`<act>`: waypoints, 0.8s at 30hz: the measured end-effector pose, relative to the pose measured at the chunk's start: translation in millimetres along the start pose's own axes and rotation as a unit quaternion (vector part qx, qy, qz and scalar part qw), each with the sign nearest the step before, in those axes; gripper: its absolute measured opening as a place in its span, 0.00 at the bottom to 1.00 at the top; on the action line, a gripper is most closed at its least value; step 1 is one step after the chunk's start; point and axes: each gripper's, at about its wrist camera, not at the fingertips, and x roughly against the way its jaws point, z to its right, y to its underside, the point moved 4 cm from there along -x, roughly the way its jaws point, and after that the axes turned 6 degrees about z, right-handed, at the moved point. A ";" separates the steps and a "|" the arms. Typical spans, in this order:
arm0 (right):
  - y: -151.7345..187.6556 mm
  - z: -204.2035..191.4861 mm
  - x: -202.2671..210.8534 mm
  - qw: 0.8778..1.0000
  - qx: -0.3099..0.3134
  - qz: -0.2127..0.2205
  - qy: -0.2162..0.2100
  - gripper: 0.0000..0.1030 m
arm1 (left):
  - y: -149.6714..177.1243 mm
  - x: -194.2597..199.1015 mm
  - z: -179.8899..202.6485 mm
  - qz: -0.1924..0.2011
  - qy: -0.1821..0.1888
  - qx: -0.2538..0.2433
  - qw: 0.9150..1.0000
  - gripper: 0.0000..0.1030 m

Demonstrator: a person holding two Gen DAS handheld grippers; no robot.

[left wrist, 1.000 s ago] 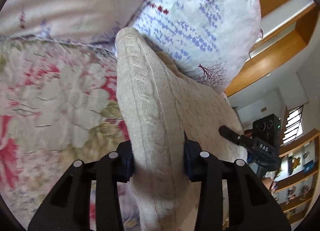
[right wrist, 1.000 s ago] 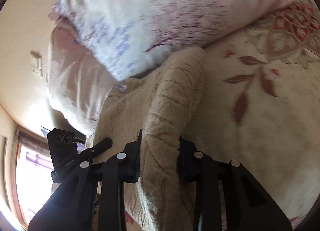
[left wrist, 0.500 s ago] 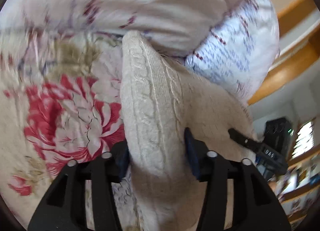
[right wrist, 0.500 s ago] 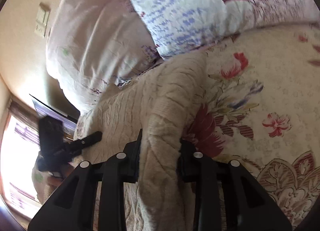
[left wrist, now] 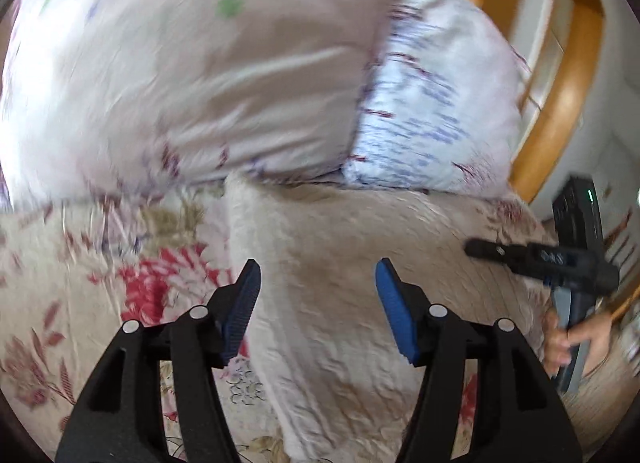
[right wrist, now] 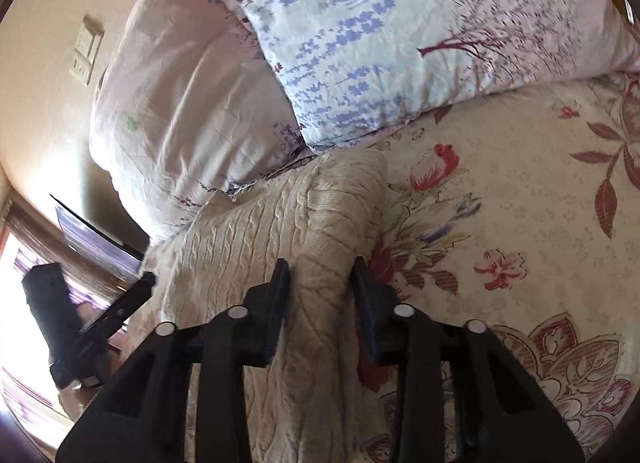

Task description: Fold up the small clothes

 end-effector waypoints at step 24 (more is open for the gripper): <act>17.3 -34.1 39.6 0.985 0.135 0.063 0.086 0.33 | 26.9 -3.9 26.5 -0.013 -0.089 -0.107 0.990 0.68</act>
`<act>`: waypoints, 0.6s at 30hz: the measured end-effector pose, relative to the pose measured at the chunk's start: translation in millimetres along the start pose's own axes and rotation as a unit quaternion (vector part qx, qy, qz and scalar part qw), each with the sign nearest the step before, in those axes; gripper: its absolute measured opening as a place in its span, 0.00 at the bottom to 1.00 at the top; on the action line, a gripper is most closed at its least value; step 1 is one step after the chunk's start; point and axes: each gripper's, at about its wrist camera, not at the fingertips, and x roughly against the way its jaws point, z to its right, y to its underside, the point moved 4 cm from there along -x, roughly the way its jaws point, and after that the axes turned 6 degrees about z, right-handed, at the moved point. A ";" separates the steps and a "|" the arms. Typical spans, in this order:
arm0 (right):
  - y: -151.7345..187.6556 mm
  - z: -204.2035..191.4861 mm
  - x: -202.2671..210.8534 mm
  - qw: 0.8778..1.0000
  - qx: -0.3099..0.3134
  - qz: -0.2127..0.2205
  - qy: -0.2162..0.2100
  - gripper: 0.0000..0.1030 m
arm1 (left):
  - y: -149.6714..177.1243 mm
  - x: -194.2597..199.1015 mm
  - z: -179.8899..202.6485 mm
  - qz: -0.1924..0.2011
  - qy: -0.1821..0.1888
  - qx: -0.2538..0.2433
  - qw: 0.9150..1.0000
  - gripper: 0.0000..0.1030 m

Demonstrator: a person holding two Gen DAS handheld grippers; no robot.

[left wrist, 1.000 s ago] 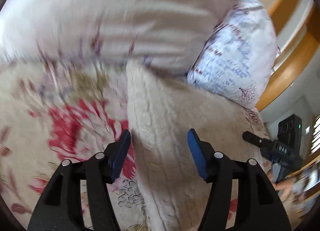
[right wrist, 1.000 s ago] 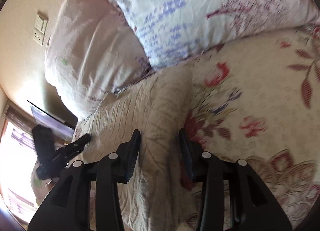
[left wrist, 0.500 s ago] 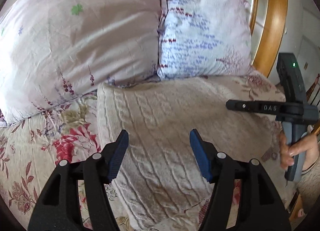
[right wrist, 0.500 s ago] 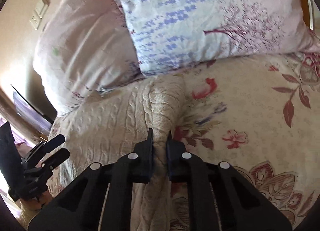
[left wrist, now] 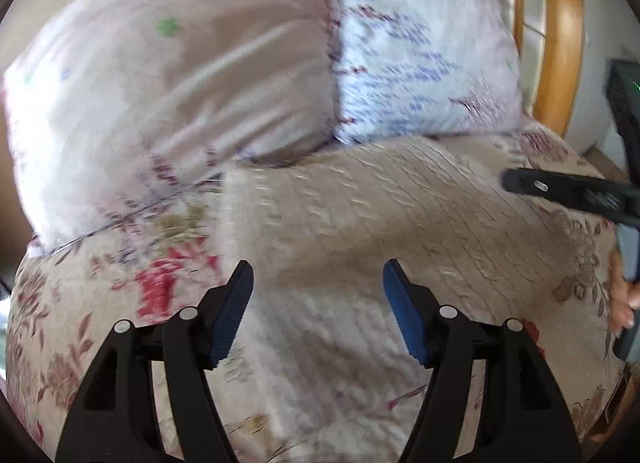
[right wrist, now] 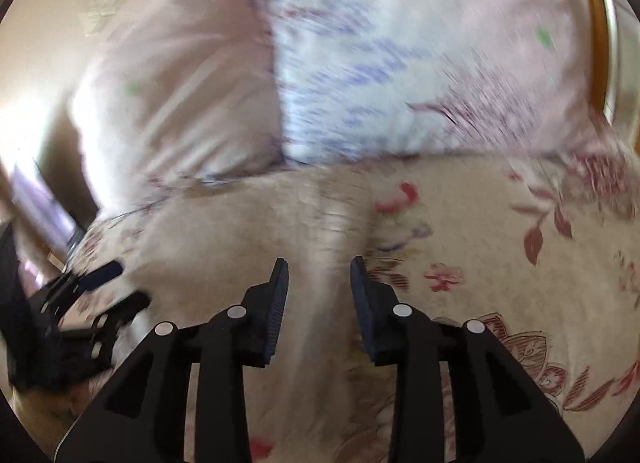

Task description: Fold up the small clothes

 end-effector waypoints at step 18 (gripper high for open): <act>34.2 -24.3 3.6 0.994 0.085 -0.036 0.055 0.45 | 27.9 -2.0 -31.2 -0.036 -0.056 0.037 0.997 0.78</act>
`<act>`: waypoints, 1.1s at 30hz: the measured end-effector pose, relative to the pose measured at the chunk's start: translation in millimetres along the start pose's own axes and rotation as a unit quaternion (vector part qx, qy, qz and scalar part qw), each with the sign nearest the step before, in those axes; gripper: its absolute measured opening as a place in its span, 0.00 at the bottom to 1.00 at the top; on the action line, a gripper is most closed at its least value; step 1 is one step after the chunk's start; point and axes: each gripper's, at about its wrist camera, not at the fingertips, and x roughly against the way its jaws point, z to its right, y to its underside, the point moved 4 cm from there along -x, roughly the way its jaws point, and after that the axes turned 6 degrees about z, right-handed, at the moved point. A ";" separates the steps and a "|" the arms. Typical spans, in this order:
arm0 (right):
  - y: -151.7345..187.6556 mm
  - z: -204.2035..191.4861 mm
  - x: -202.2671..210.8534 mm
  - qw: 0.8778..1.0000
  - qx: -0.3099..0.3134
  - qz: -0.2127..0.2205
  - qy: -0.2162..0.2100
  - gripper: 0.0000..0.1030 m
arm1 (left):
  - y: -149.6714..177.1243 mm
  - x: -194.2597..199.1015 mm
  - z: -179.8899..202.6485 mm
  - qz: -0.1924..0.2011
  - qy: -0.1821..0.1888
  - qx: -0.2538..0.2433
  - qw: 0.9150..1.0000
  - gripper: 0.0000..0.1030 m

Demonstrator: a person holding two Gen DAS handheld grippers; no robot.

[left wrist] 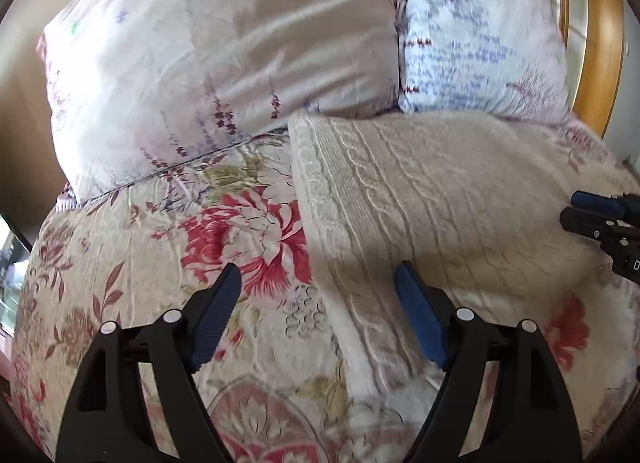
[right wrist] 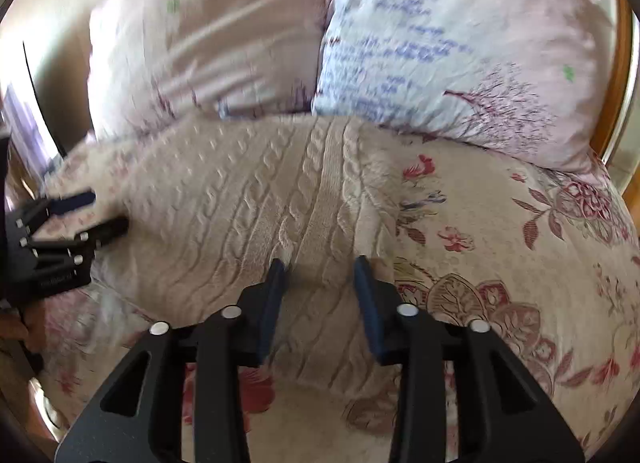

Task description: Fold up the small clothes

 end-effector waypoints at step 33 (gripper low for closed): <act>57.0 -32.2 6.6 0.994 -0.008 -0.051 0.093 0.99 | 63.1 12.4 34.6 -0.076 0.008 0.047 0.996 0.98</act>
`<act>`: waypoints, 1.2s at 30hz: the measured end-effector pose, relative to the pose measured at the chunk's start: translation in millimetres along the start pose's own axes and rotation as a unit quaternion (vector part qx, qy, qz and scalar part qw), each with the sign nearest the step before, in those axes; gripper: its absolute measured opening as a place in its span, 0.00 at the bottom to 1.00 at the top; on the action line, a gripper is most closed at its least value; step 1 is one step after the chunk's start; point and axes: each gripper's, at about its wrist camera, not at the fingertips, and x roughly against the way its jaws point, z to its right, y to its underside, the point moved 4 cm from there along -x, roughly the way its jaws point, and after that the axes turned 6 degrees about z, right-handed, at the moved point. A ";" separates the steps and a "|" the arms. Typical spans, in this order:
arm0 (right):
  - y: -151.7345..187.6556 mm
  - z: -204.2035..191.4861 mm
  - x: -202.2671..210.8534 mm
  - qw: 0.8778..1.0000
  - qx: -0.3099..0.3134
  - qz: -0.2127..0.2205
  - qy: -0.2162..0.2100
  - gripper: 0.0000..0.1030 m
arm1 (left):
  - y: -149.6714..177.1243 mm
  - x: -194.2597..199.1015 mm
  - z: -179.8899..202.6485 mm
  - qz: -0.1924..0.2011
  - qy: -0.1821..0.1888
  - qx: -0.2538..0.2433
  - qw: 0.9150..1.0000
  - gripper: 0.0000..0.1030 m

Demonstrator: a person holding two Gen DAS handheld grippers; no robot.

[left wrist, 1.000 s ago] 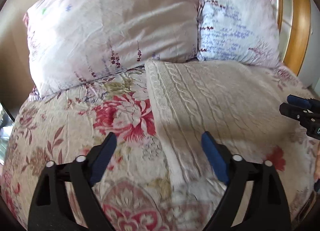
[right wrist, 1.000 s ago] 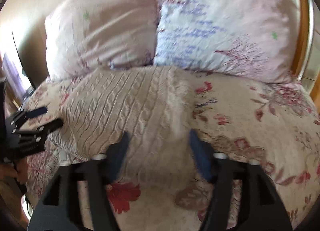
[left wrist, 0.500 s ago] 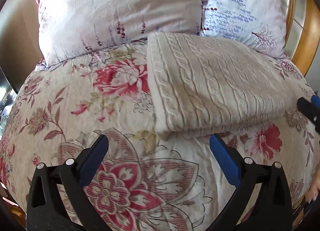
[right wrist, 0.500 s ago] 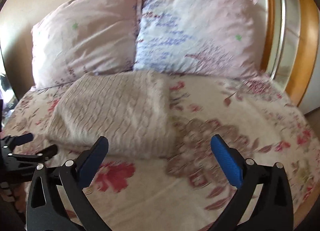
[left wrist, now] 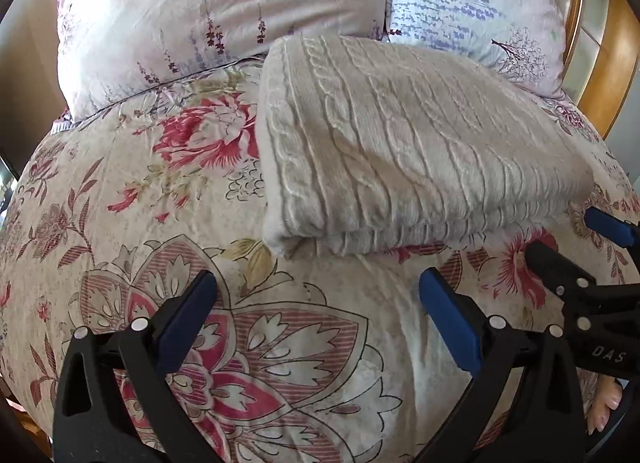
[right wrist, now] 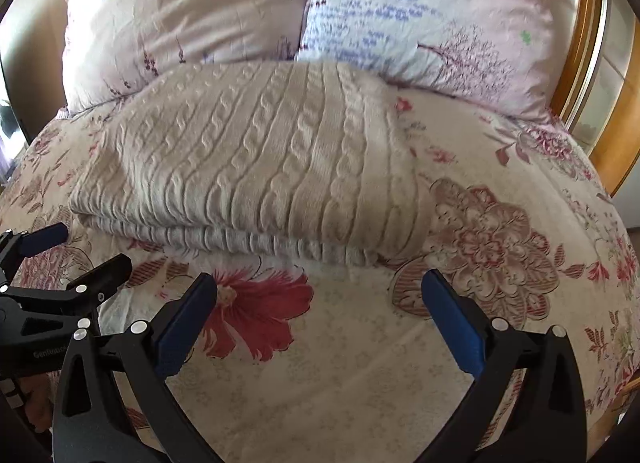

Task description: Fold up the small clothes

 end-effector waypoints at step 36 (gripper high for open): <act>5.5 0.8 -6.7 1.000 -0.004 -0.027 -0.006 0.99 | 0.0 -1.6 -0.5 0.001 0.006 0.006 1.000 0.98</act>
